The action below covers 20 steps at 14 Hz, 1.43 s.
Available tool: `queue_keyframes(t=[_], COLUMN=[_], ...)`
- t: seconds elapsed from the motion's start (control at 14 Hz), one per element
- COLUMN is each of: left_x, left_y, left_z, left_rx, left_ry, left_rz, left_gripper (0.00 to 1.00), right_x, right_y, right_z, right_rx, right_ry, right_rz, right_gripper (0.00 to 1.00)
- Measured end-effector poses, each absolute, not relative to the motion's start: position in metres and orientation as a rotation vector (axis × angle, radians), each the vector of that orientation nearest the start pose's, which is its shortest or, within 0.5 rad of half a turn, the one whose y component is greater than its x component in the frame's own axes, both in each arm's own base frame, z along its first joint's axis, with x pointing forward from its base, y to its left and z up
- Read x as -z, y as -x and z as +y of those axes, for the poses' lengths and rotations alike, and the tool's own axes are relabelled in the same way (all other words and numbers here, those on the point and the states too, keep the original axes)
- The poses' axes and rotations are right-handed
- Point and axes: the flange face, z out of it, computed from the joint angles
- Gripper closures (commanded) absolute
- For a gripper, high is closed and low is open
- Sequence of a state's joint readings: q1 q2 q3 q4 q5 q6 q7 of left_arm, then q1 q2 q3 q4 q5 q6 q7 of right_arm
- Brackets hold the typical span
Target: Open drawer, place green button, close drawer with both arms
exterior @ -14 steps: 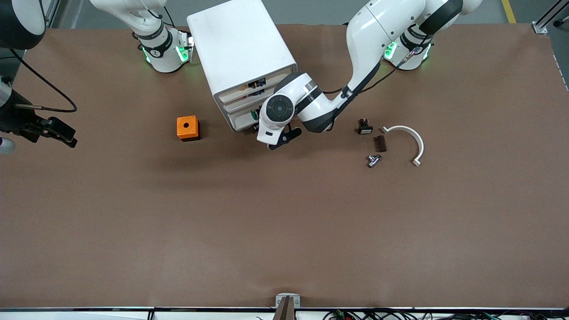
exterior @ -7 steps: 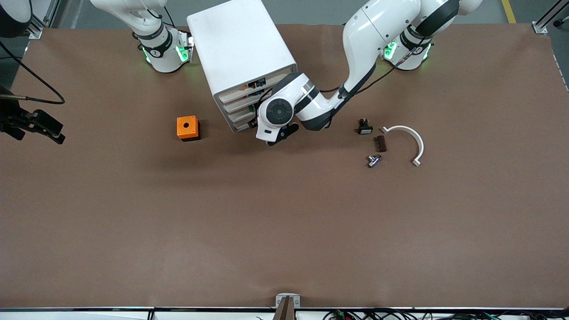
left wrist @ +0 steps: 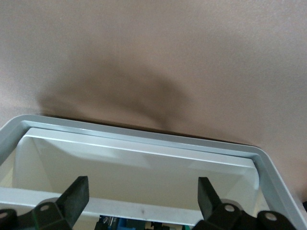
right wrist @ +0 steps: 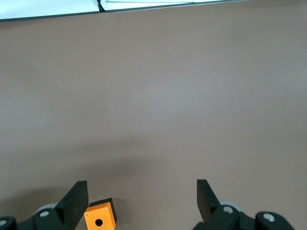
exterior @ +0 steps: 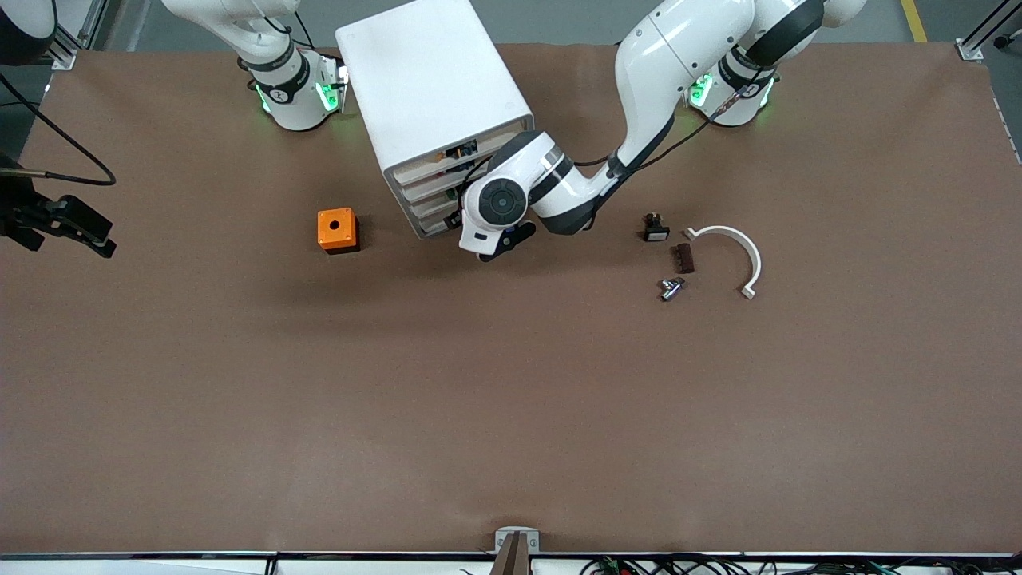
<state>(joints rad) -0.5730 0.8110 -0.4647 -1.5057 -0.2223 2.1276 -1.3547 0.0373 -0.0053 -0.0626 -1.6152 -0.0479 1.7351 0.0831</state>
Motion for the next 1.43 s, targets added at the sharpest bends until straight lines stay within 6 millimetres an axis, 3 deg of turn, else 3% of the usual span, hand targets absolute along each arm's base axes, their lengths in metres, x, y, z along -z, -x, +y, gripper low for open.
queue_keyframes(t=[0.14,0.29,0.43,0.5,0.57,0.71,0.93,1.21,1.43], left_x=[-0.219,-0.224,-0.237,-0.245,-0.255,-0.284,-0.35,-0.428,-0.471], left_y=[-0.401,-0.422,-0.458,-0.48,-0.502,-0.541,-0.581,-0.605,-0.606], left_z=[-0.576,-0.565,-0.544,-0.528,-0.511,-0.473,-0.404,-0.306,-0.238], left_rx=[-0.787,-0.699,-0.616,-0.569,-0.528,-0.476,-0.425,-0.405,-0.477], left_ry=[3.004,3.032,3.056,3.059,3.062,3.073,3.09,3.096,3.12], left_rz=[-0.84,-0.833,-0.877,-0.901,-0.923,-0.938,-0.863,-0.693,-0.541], left_gripper=[0.0,0.0,0.0,0.0,0.0,0.0,0.0,0.0,0.0], right_x=[-0.622,-0.622,-0.622,-0.623,-0.623,-0.623,-0.623,-0.639,-0.642], right_y=[-0.568,-0.568,-0.568,-0.568,-0.568,-0.568,-0.566,-0.561,-0.562], right_z=[-0.019,-0.019,-0.019,-0.019,-0.019,-0.019,-0.018,-0.018,-0.018], right_rx=[0.202,0.202,0.202,0.202,0.203,0.203,0.172,0.146,0.152], right_ry=[3.176,3.18,3.18,3.18,3.18,3.18,3.175,3.174,3.174], right_rz=[0.145,0.105,0.093,0.092,0.092,0.1,0.19,0.216,0.218], right_gripper=[0.18,0.22,0.19,0.09,0.0,0.0,0.0,0.0,0.0])
